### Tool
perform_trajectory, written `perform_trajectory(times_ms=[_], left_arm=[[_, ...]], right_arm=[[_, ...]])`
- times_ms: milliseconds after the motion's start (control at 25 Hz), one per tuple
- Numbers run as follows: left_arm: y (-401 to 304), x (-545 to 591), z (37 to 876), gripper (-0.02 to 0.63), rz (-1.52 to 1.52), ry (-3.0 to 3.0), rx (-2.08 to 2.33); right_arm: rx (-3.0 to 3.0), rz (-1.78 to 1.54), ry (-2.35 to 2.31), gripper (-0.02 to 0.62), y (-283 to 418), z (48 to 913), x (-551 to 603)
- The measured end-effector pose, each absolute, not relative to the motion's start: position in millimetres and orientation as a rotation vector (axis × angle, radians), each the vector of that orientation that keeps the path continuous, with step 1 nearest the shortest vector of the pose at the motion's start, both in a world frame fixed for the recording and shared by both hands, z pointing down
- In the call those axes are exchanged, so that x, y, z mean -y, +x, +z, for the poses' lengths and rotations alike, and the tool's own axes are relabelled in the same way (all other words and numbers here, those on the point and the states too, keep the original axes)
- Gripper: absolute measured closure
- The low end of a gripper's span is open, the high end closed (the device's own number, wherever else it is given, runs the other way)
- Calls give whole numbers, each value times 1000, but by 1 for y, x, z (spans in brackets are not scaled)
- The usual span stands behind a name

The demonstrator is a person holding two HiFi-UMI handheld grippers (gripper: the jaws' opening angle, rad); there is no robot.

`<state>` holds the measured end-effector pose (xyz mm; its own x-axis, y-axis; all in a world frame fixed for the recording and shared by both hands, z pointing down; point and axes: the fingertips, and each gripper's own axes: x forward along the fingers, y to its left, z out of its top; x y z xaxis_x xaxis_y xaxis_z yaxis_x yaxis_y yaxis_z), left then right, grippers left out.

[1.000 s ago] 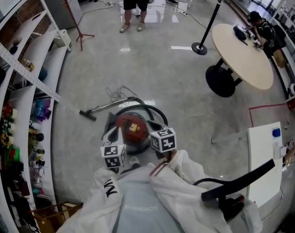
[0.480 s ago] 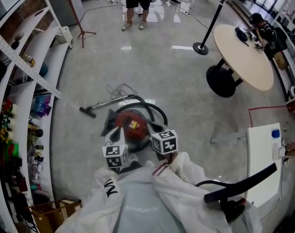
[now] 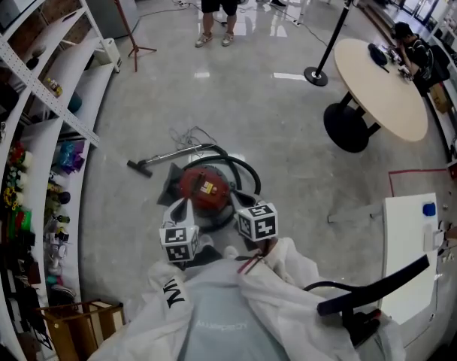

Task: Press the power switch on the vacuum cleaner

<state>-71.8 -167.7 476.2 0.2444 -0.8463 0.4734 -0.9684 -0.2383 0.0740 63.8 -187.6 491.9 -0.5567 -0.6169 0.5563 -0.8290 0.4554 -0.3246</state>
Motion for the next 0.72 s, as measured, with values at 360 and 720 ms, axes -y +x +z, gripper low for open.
perform_trajectory(times_ms=[360, 720], left_arm=[[-70, 142, 476, 606, 492, 2176, 1693], [-96, 128, 461, 606, 451, 2209, 1700]], right_arm=[[2375, 803, 1188, 595, 60, 495, 167], [2392, 774, 1206, 595, 34, 484, 154]])
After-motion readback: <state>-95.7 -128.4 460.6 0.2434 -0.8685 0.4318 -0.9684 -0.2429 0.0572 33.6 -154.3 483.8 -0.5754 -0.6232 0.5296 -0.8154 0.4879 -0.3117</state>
